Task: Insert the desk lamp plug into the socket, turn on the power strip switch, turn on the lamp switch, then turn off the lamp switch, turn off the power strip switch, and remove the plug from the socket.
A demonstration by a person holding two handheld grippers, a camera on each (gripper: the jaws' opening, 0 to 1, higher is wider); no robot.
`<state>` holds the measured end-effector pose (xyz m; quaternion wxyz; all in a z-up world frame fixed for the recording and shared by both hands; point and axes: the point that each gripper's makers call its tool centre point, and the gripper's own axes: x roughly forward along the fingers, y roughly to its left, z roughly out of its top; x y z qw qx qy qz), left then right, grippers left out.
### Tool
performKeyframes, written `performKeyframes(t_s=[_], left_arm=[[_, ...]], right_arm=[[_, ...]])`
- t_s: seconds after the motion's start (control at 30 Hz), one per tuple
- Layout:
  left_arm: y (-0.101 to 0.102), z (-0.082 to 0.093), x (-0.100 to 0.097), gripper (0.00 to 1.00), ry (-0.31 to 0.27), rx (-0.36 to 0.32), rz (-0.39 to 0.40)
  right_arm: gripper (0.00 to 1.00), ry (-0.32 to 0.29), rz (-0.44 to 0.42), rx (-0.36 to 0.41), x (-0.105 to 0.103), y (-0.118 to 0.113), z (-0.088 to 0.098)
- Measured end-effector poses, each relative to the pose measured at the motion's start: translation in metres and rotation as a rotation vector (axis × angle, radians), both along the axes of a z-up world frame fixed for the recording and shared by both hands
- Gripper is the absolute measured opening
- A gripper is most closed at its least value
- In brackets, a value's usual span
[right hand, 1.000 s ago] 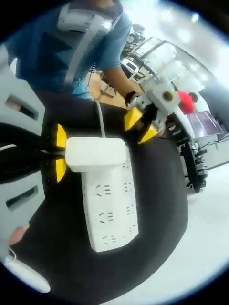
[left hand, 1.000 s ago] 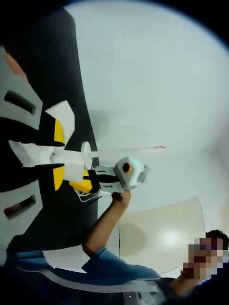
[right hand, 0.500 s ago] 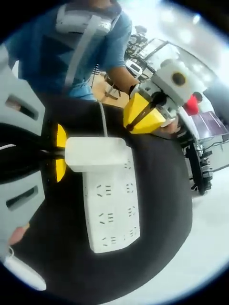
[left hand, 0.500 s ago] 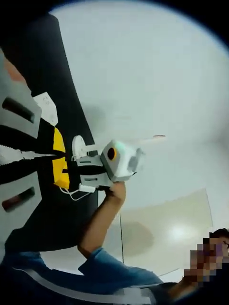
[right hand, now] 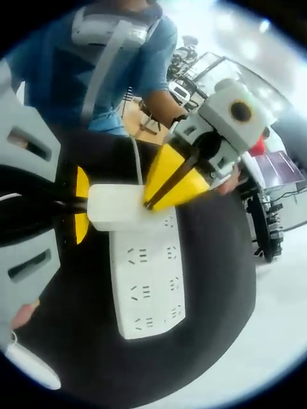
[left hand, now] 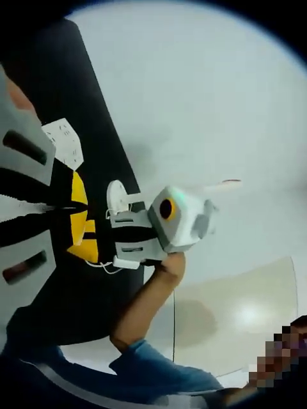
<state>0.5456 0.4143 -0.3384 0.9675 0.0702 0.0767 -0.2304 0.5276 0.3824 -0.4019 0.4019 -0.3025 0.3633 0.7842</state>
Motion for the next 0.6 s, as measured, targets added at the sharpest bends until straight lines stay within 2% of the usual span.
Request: performKeyframes(t_s=[0.2, 0.23, 0.27, 0.33, 0.6], left_arm=[[0.004, 0.0, 0.003, 0.0, 0.013, 0.001, 0.007], [0.005, -0.004, 0.003, 0.0, 0.03, 0.015, 0.014], [0.011, -0.011, 0.004, 0.0, 0.046, 0.064, 0.041], [0.005, -0.007, 0.004, 0.0, 0.027, 0.039, 0.014], [0.003, -0.006, 0.005, 0.0, -0.011, -0.003, 0.003]], right_arm=[[0.07, 0.008, 0.006, 0.006, -0.002, 0.001, 0.002], [0.07, 0.009, 0.009, 0.004, -0.003, 0.001, 0.001], [0.07, 0.005, 0.004, 0.005, -0.003, 0.004, -0.001], [0.07, -0.001, 0.016, -0.011, -0.003, 0.002, -0.002], [0.07, 0.01, 0.014, -0.003, -0.001, 0.003, 0.001]])
